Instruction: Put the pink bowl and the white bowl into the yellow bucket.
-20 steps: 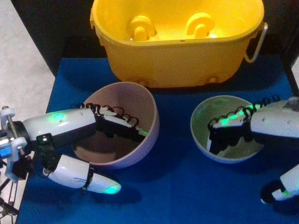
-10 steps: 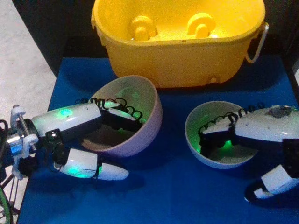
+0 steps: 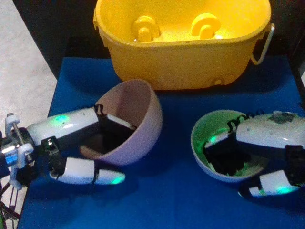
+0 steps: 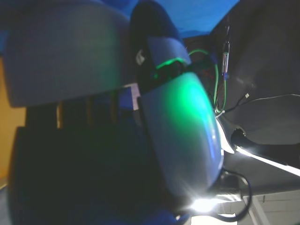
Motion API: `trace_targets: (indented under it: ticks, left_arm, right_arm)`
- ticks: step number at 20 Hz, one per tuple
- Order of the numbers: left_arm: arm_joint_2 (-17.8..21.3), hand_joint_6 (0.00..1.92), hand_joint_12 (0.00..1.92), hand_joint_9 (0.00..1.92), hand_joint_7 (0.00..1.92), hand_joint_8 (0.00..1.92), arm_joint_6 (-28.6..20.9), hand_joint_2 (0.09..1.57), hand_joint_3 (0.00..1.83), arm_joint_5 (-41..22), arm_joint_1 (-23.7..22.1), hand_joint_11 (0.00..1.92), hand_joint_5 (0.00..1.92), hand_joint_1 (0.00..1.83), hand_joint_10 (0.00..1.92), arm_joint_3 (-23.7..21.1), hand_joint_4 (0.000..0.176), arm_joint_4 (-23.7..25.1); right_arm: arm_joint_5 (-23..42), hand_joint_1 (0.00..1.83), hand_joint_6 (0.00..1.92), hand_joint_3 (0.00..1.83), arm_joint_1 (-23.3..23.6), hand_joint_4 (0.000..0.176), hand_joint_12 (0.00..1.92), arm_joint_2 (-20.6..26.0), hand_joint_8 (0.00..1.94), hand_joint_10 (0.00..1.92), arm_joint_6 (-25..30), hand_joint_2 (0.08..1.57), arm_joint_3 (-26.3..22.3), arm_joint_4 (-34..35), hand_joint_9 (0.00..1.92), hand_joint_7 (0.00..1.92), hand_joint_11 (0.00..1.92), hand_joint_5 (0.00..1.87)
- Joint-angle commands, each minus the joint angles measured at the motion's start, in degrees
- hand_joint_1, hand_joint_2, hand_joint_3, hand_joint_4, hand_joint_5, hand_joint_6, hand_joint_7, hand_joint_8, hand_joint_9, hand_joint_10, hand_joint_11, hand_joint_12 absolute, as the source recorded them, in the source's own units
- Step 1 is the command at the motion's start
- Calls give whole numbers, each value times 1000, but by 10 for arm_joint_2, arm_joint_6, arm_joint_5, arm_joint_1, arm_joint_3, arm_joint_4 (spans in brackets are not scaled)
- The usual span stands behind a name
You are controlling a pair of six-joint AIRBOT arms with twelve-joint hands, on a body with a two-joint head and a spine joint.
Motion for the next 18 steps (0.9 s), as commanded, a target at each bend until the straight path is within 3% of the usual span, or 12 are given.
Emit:
trace_targets:
  ticks: [1, 2, 8, 12, 13, 14, 15, 16, 18]
  left_arm:
    - [2, 1057, 1879, 646, 810, 1454, -5, 1198, 1, -40, 0, 474, 854, 1200, 1524, -6, 0, 4]
    - [12, 1073, 1908, 650, 799, 1469, -5, 1202, 2, -49, 0, 496, 851, 1198, 1565, -13, 0, 3]
    - [54, 1102, 1754, 637, 811, 1408, -17, 1201, 1, -79, 0, 406, 833, 1191, 1330, -39, 0, 1]
    - [93, 1149, 1809, 591, 762, 1480, -17, 1222, 0, -110, 0, 424, 813, 1178, 1511, -60, 0, -12]
    - [101, 1090, 1819, 646, 767, 1423, -17, 1222, 1, -117, 0, 433, 811, 1304, 1629, -65, 0, -16]
    - [110, 1080, 1833, 637, 746, 1468, -17, 1232, 3, -124, 0, 415, 797, 1330, 1679, -69, 0, -20]
    - [117, 1169, 1854, 541, 659, 1636, -16, 1285, 2, -130, 0, 388, 696, 1318, 1737, -73, 0, -24]
    - [124, 1096, 1867, 519, 701, 1680, -16, 1267, 0, -135, 0, 397, 742, 1224, 1682, -77, 0, -26]
    - [136, 1062, 1867, 522, 736, 1643, -14, 1247, 0, -141, 0, 398, 770, 1208, 1620, -83, 0, -30]
  right_arm:
    - [40, 1471, 1563, 0, -1, 0, 1760, 6, 1442, 1492, 4, 1265, -6, 6, 600, 647, 545, 572]
    - [54, 1473, 1549, 0, 1, 0, 1751, 19, 1390, 1446, 4, 1253, -16, 9, 638, 672, 569, 574]
    - [109, 1478, 1523, 0, 17, 0, 1704, 68, 1360, 1374, 4, 1232, -48, 15, 708, 676, 634, 590]
    - [116, 1481, 1461, 0, 41, 0, 1680, 100, 1291, 1345, 4, 1214, -65, 18, 768, 679, 675, 626]
    - [116, 1490, 1321, 0, 50, 0, 1583, 105, 1184, 1222, 4, 1169, -69, 18, 873, 782, 787, 745]
    - [116, 1495, 1244, 0, 57, 0, 1535, 110, 1129, 1164, 4, 1150, -72, 18, 915, 831, 827, 800]
    - [116, 1497, 1171, 0, 64, 0, 1509, 115, 1105, 1129, 5, 1141, -74, 18, 939, 861, 853, 842]
    - [116, 1397, 1194, 0, 71, 0, 1544, 120, 1184, 1230, 5, 1165, -77, 18, 920, 854, 889, 848]
    - [116, 1374, 1215, 0, 81, 0, 1534, 127, 1150, 1237, 9, 1173, -82, 10, 929, 887, 924, 835]
